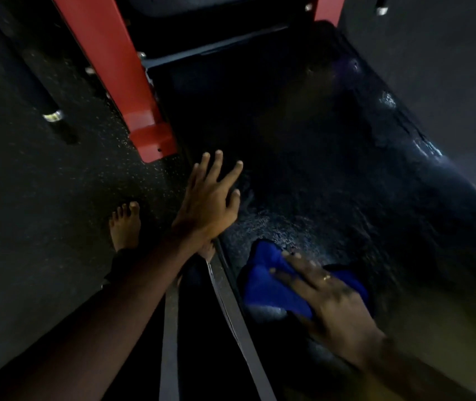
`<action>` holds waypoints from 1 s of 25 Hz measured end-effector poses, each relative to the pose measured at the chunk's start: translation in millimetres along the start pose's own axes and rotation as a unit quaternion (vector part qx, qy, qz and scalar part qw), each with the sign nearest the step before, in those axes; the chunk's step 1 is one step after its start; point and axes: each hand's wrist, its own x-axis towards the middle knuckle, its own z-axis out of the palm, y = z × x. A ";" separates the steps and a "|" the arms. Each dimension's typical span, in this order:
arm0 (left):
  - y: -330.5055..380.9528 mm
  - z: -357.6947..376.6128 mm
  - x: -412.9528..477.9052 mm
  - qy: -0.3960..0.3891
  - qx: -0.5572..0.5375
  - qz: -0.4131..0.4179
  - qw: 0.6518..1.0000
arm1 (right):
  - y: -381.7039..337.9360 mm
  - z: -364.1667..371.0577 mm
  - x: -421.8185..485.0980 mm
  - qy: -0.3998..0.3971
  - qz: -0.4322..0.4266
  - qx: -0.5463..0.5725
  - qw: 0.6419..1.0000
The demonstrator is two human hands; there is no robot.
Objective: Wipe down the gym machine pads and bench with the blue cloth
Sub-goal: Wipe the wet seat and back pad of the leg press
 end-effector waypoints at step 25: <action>60.1 8.1 28.0 -0.088 0.081 -0.085 0.989 | 159.7 -82.4 134.4 0.214 0.396 -0.025 0.892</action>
